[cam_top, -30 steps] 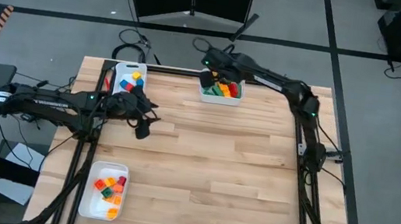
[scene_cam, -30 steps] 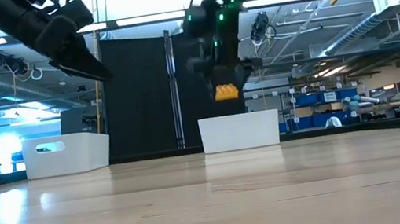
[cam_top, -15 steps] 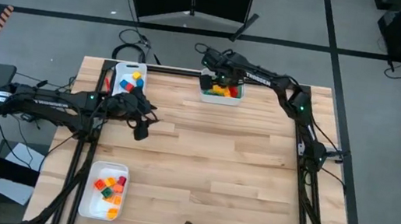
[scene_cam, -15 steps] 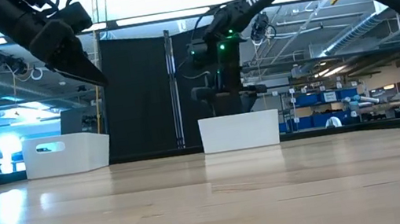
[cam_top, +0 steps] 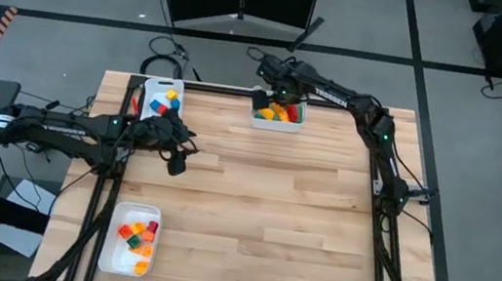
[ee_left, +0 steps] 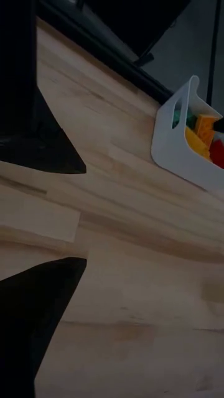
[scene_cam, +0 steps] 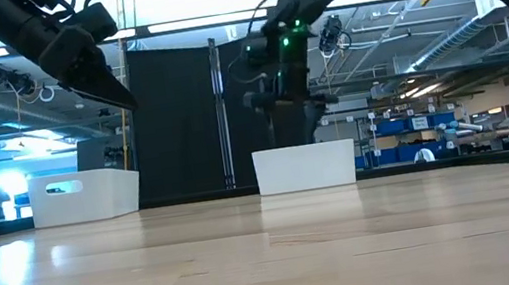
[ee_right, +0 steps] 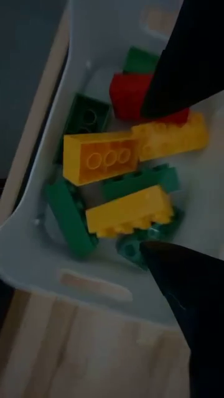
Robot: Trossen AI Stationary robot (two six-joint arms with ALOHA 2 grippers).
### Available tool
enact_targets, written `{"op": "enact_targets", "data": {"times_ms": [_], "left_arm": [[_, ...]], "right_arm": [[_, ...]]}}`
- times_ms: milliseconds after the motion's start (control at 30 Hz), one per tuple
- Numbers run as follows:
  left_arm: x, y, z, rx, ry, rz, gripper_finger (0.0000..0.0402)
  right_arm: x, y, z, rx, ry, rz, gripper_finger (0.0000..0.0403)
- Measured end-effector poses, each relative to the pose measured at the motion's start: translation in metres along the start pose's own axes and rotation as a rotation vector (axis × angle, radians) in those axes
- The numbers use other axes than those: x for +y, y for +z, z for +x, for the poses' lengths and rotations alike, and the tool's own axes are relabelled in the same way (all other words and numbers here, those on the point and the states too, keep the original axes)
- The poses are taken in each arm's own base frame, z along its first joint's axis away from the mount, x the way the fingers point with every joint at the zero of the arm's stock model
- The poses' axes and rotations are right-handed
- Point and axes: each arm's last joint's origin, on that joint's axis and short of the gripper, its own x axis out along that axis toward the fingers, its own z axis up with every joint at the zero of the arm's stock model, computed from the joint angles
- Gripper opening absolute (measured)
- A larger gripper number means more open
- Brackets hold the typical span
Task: Sort blocks by size
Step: Return to Home position
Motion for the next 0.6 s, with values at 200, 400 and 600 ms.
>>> {"op": "enact_targets", "data": {"times_ms": [200, 400, 600], "left_arm": [[0.0, 0.003, -0.001, -0.009, 0.001, -0.001, 0.0241], [0.001, 0.011, -0.003, -0.066, -0.001, -0.023, 0.0241], [0.0, 0.015, -0.004, -0.1, -0.034, -0.087, 0.0241]], "right_arm": [[0.003, -0.011, -0.04, -0.067, -0.017, -0.126, 0.0348], [0.001, -0.027, -0.078, -0.084, -0.056, -0.227, 0.0348], [0.002, -0.049, -0.107, -0.046, -0.066, -0.387, 0.0348]]}}
